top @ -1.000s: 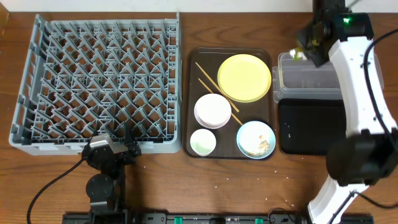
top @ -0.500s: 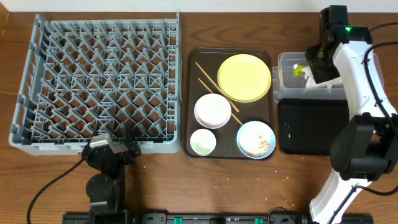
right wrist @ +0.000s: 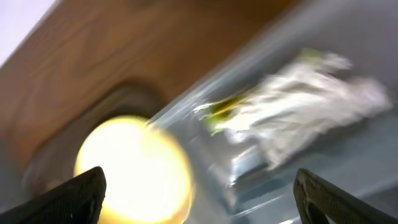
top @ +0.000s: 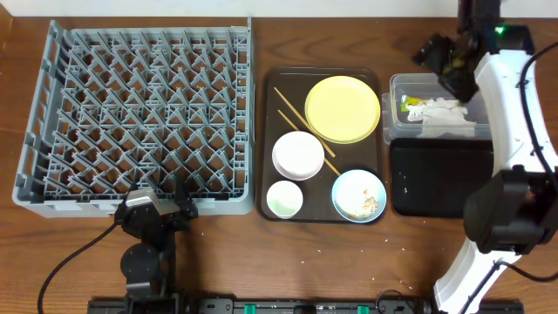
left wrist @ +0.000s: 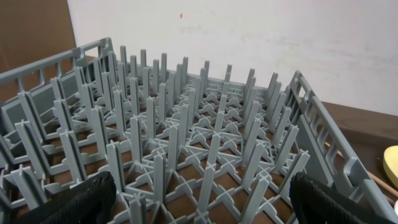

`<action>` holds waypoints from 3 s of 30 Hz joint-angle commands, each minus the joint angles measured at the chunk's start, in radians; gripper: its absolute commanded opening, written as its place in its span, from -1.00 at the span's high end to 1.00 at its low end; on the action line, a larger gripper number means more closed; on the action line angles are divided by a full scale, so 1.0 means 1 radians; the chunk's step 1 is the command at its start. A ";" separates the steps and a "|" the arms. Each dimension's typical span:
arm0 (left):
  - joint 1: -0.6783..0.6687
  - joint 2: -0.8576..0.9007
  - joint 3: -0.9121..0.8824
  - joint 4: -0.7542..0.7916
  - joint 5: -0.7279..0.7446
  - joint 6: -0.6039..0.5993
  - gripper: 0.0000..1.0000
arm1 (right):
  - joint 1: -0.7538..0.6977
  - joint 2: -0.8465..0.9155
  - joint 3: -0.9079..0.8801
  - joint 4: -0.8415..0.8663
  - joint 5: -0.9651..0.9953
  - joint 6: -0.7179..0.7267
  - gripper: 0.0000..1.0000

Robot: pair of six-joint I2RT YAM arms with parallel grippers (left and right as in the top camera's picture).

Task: Sort waste into correct bins and load items into the dishwasher
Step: 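Grasp the food wrapper on the yellow plate and drop it into the clear bin, then move the right gripper to the light-blue bowl and grasp its rim, then carry the light-blue bowl over the black tray and tip out the scraps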

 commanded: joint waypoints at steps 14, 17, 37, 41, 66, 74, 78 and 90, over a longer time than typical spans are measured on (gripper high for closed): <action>0.004 -0.006 -0.030 -0.020 -0.005 0.013 -0.80 | 0.319 -0.086 0.031 -0.448 -0.060 -0.499 -0.72; 0.004 -0.006 -0.030 -0.021 -0.005 0.013 -0.80 | 0.395 -0.086 -0.006 -0.463 0.025 -0.459 -0.72; 0.004 -0.006 -0.030 -0.020 -0.005 0.013 -0.81 | 0.686 -0.086 -0.608 -0.061 0.097 -0.451 0.03; 0.004 -0.006 -0.030 -0.020 -0.005 0.013 -0.80 | 0.688 -0.086 -0.666 -0.007 0.094 -0.450 0.10; 0.004 -0.006 -0.030 -0.020 -0.005 0.013 -0.80 | 0.708 -0.117 -0.722 0.006 0.082 -0.413 0.98; 0.004 -0.006 -0.030 -0.020 -0.005 0.013 -0.80 | 0.676 -0.338 -0.712 -0.005 0.041 -0.432 0.97; 0.004 -0.006 -0.030 -0.020 -0.005 0.013 -0.80 | 0.622 -0.443 -0.712 -0.023 0.040 -0.432 0.97; 0.004 -0.006 -0.030 -0.020 -0.005 0.013 -0.80 | 0.409 -0.553 -0.718 -0.071 -0.140 -0.544 0.97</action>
